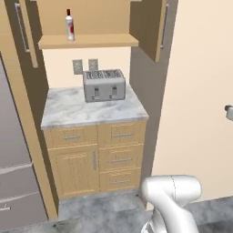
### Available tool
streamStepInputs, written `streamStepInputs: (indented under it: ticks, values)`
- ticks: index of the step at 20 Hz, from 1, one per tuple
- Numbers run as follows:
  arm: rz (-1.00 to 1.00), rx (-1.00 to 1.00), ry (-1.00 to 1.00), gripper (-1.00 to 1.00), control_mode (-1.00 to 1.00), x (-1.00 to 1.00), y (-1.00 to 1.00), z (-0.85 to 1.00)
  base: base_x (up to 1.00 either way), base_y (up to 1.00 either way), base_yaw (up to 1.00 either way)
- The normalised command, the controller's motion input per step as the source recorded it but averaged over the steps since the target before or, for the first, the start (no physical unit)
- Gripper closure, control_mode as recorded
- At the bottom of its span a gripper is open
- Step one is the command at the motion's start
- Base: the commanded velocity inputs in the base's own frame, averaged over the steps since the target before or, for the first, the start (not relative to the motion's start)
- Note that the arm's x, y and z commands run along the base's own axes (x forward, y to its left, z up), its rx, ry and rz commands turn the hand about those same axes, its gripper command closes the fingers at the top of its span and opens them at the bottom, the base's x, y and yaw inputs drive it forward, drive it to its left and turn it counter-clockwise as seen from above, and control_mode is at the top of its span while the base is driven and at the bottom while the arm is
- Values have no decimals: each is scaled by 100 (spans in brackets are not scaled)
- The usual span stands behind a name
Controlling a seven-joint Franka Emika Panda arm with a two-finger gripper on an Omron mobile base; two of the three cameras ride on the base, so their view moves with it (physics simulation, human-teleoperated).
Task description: Open the cabinet directly in front. Then move the liquor and the cup to the dining counter with the candle on it.
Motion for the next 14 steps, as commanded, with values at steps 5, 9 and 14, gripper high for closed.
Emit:
streamStepInputs:
  ticks: [5, 9, 14]
  values:
    - [0, 0, 0, -100, 100, 0, 0, 0, 41, 100, 0]
    - [0, 0, 0, -100, 100, 0, 0, 0, 41, 66, -7]
    - [0, 0, 0, -100, 100, 0, 0, 0, 74, 31, -14]
